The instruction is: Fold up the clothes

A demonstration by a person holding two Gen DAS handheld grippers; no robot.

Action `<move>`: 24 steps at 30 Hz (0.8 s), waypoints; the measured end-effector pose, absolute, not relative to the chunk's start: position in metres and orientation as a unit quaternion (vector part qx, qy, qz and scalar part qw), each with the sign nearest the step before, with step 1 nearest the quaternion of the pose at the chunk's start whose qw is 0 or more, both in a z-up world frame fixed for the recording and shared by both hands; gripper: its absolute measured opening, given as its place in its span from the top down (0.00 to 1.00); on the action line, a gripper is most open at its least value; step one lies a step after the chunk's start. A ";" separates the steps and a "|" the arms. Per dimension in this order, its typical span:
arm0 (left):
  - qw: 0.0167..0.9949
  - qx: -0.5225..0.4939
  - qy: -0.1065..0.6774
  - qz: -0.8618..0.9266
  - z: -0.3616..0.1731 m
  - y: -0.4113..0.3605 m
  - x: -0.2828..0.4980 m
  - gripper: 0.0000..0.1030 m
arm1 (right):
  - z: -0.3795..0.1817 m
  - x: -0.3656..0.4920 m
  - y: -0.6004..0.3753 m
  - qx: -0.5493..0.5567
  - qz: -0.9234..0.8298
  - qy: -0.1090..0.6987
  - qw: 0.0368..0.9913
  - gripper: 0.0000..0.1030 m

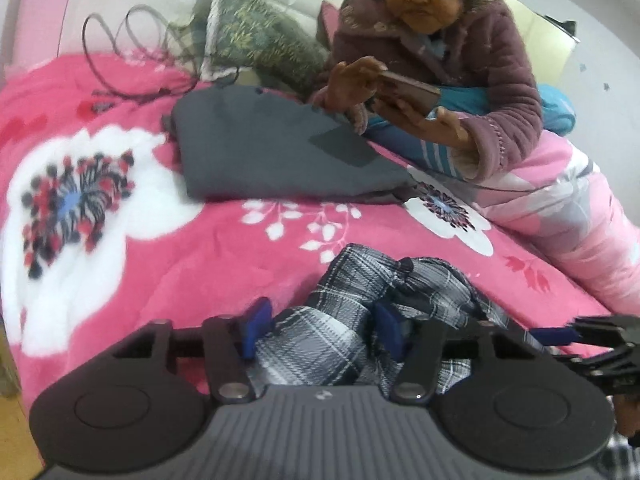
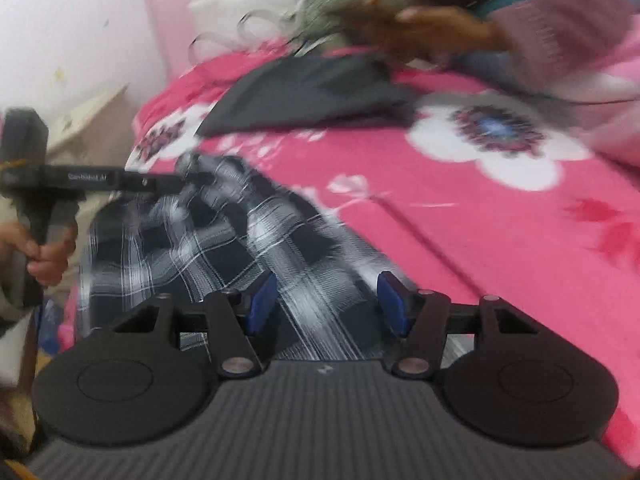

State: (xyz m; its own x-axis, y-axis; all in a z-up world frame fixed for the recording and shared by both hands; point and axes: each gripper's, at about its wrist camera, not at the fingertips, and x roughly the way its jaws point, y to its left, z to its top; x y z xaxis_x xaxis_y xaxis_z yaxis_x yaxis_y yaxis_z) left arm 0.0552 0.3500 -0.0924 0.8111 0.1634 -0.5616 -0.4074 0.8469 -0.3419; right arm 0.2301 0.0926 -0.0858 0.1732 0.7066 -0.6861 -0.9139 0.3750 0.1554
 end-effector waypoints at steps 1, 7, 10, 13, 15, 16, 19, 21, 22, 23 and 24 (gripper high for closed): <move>0.927 -0.224 0.260 0.155 -0.091 0.349 0.053 0.61 | -0.088 0.230 0.100 -0.159 0.542 0.350 0.748 0.47; 0.942 -0.206 0.221 0.146 -0.086 0.344 0.041 0.82 | -0.081 0.218 0.100 -0.167 0.528 0.312 0.772 0.96; 0.943 -0.207 0.220 0.143 -0.085 0.344 0.041 0.82 | -0.070 0.212 0.097 -0.164 0.521 0.300 0.782 0.96; 0.942 -0.205 0.226 0.142 -0.086 0.345 0.042 0.80 | -0.059 0.206 0.093 -0.171 0.520 0.282 0.788 0.96; 0.937 -0.210 0.238 0.146 -0.091 0.347 0.045 0.65 | -0.063 0.208 0.093 -0.179 0.509 0.291 0.790 0.96; 0.935 -0.216 0.240 0.147 -0.092 0.349 0.045 0.63 | -0.070 0.211 0.096 -0.191 0.500 0.299 0.790 0.95; 0.934 -0.231 0.233 0.141 -0.092 0.354 0.037 0.49 | -0.084 0.220 0.097 -0.198 0.487 0.319 0.789 0.94; 0.937 -0.236 0.225 0.126 -0.091 0.356 0.030 0.34 | -0.086 0.225 0.094 -0.186 0.485 0.326 0.790 0.94; 0.939 -0.234 0.221 0.117 -0.090 0.356 0.027 0.32 | -0.086 0.226 0.093 -0.184 0.486 0.325 0.790 0.94; 0.942 -0.229 0.219 0.111 -0.090 0.354 0.025 0.32 | -0.087 0.226 0.093 -0.183 0.486 0.325 0.791 0.94; 0.944 -0.224 0.218 0.106 -0.090 0.353 0.024 0.32 | -0.087 0.226 0.092 -0.182 0.486 0.324 0.791 0.94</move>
